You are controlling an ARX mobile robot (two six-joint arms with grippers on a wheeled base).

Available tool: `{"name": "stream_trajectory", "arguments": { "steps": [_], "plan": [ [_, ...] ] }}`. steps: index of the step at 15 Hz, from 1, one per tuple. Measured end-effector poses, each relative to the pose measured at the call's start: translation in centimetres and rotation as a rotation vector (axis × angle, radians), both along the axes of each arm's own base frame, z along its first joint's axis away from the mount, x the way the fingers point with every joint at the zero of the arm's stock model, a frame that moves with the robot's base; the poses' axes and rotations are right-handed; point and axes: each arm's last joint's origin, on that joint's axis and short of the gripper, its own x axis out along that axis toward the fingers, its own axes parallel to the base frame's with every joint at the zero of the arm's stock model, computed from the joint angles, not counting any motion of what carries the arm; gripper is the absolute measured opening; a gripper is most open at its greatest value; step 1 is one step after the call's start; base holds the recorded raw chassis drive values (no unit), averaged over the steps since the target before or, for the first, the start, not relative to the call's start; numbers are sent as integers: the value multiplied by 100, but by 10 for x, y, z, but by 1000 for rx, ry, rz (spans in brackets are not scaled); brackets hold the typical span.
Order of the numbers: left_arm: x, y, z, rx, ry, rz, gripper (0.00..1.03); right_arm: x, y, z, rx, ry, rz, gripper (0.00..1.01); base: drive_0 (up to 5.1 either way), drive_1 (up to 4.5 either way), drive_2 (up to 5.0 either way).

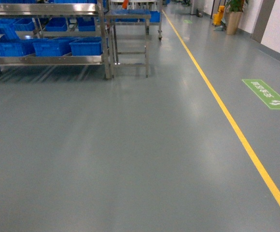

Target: Sort blue parts and orange caps into right shelf containers

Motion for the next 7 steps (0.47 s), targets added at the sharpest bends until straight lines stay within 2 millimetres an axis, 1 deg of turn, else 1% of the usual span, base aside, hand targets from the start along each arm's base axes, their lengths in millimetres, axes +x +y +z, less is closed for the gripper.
{"name": "stream_trajectory", "arguments": {
  "steps": [7],
  "plan": [
    [0, 0, 0, 0, 1, 0, 43, 0, 0, 0, 0, 1, 0, 40, 109, 518, -300]
  ]
}}
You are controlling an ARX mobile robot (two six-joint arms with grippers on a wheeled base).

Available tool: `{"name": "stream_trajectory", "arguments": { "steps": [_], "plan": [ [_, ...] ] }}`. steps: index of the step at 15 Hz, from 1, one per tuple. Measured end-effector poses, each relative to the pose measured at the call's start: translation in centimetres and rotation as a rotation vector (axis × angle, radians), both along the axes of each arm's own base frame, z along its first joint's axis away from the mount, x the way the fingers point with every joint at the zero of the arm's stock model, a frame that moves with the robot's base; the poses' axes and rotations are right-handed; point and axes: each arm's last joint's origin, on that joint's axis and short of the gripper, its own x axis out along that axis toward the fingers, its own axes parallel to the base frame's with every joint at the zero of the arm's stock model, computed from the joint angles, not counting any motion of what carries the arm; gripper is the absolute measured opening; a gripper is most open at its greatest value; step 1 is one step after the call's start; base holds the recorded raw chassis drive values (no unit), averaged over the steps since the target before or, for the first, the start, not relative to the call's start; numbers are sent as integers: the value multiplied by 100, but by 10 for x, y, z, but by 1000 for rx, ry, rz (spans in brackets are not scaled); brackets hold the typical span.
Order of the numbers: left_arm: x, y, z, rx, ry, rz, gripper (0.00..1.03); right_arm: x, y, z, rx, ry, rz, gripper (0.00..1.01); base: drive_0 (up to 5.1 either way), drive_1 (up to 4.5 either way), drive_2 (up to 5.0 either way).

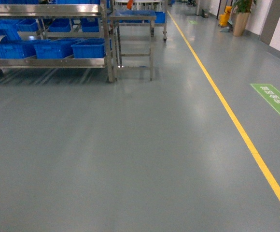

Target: Sort blue parts and orange caps into right shelf containers

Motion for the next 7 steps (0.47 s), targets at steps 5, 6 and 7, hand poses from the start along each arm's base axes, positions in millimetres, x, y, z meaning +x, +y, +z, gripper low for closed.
{"name": "stream_trajectory", "arguments": {
  "steps": [5, 6, 7],
  "plan": [
    [0, 0, 0, 0, -2, 1, 43, 0, 0, 0, 0, -1, 0, 40, 18, 427, -391],
    [0, 0, 0, 0, 1, 2, 43, 0, 0, 0, 0, -1, 0, 40, -1, 408, -410],
    [0, 0, 0, 0, 0, 2, 43, 0, 0, 0, 0, -1, 0, 40, -1, 408, -410]
  ]
}}
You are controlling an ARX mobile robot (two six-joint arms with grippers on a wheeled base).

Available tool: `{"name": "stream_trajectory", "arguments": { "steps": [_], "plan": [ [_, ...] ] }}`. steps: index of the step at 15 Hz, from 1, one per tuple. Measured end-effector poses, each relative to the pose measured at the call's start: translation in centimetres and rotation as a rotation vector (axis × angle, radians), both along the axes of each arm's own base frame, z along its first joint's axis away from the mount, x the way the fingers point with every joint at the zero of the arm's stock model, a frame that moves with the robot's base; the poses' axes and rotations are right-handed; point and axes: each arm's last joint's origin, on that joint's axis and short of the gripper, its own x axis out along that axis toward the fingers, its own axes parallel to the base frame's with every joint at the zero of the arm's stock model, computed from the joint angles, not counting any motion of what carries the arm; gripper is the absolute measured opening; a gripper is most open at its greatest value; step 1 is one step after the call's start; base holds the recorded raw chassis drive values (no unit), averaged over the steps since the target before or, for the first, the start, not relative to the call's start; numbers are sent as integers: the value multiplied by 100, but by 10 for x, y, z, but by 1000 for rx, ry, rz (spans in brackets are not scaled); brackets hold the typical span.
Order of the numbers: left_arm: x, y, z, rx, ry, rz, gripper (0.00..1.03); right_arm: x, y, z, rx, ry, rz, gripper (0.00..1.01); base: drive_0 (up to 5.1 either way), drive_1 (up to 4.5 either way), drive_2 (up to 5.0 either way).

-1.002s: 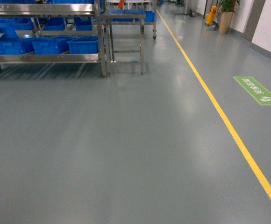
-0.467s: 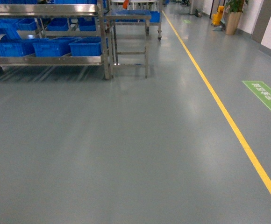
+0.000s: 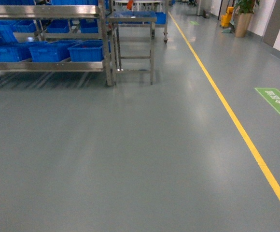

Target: Sort blue parts and orange caps into right shelf containers

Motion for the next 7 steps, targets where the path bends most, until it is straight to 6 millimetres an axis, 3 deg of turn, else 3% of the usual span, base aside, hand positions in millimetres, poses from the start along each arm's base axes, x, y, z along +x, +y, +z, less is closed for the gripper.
{"name": "stream_trajectory", "arguments": {
  "steps": [7],
  "plan": [
    [0, 0, 0, 0, -1, -2, 43, 0, 0, 0, 0, 0, 0, 40, -3, 407, -413]
  ]
}}
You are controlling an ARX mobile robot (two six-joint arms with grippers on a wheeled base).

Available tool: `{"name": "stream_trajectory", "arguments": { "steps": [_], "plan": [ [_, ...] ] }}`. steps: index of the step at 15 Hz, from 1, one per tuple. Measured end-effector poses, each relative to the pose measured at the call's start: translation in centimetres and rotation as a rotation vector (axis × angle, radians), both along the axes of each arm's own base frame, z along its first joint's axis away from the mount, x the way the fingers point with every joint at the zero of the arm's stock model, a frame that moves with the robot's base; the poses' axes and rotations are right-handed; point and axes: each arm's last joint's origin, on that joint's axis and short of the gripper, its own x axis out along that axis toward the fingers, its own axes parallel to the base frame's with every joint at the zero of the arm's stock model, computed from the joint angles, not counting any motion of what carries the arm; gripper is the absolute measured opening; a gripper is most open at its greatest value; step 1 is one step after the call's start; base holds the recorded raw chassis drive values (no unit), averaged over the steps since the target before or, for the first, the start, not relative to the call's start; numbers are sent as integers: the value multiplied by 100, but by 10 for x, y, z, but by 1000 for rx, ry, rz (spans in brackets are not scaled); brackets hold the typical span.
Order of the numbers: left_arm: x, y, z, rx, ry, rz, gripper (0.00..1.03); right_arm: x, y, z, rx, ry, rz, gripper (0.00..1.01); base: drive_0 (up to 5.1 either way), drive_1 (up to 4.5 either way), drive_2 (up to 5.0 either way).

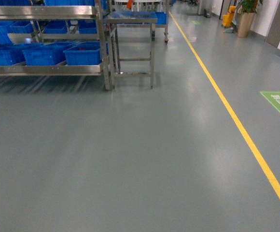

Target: Sort blue parts and orange caps into right shelf containers

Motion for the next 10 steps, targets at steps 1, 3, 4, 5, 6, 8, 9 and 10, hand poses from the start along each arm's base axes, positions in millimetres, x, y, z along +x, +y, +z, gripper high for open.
{"name": "stream_trajectory", "arguments": {
  "steps": [1, 3, 4, 5, 6, 8, 9, 10],
  "plan": [
    [0, 0, 0, 0, -1, 0, 43, 0, 0, 0, 0, 2, -1, 40, 0, 410, -411],
    [0, 0, 0, 0, 2, 3, 43, 0, 0, 0, 0, 3, 0, 40, 0, 410, -411],
    [0, 0, 0, 0, -3, 2, 43, 0, 0, 0, 0, 0, 0, 40, 0, 410, -411],
    [0, 0, 0, 0, -1, 1, 43, 0, 0, 0, 0, 1, 0, 40, 0, 410, -411],
    [0, 0, 0, 0, 1, 2, 43, 0, 0, 0, 0, -2, 0, 40, 0, 410, -411],
    [0, 0, 0, 0, 0, 0, 43, 0, 0, 0, 0, 1, 0, 40, 0, 410, -411],
    [0, 0, 0, 0, -1, 1, 43, 0, 0, 0, 0, 1, 0, 40, 0, 410, -411],
    [0, 0, 0, 0, 2, 1, 43, 0, 0, 0, 0, 1, 0, 40, 0, 410, -411]
  ]
}}
